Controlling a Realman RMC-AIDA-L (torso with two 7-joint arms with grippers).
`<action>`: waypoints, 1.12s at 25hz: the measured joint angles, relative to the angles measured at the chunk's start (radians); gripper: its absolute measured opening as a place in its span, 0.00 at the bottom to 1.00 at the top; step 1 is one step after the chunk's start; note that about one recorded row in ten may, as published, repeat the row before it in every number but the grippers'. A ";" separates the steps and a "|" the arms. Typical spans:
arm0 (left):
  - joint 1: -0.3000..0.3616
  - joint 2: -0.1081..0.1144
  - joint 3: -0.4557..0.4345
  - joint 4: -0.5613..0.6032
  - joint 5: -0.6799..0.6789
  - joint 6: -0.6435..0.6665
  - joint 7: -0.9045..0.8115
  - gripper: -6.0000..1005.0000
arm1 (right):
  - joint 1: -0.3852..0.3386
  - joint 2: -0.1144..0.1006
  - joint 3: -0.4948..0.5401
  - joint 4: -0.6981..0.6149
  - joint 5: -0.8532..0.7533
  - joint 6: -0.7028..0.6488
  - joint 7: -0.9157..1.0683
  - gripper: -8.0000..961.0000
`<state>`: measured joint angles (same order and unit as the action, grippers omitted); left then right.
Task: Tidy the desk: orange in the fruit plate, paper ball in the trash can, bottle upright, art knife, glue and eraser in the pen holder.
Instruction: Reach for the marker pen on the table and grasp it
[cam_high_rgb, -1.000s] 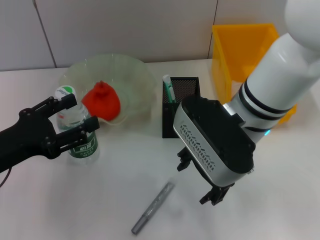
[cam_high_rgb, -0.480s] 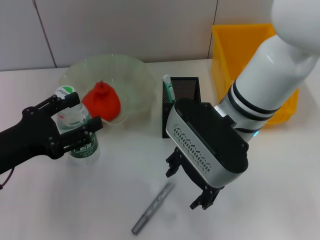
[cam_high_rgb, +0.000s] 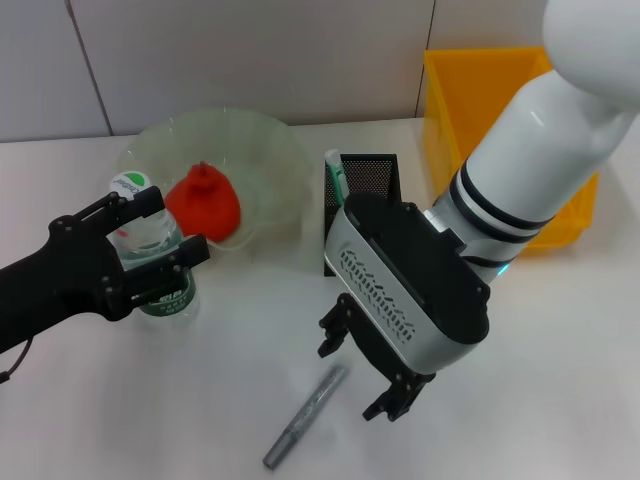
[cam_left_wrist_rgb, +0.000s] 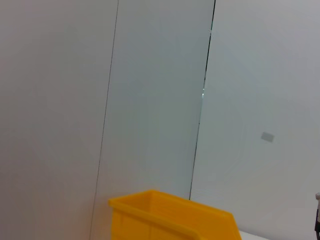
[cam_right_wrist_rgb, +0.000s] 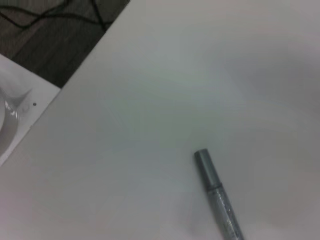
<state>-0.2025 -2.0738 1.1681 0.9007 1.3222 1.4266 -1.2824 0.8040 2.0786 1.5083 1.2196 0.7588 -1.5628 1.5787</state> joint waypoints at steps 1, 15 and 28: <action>0.000 0.000 0.000 0.000 0.000 0.000 0.000 0.84 | 0.000 0.000 0.000 0.000 0.000 0.000 0.000 0.81; -0.002 0.001 0.001 0.000 0.000 0.003 0.011 0.84 | -0.016 0.000 0.009 0.007 0.044 0.030 0.009 0.81; -0.002 0.004 0.004 -0.014 0.004 0.003 0.022 0.84 | -0.059 0.000 0.048 0.023 0.058 0.022 0.012 0.81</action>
<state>-0.2040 -2.0695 1.1720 0.8863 1.3258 1.4296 -1.2602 0.7451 2.0786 1.5559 1.2427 0.8164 -1.5404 1.5911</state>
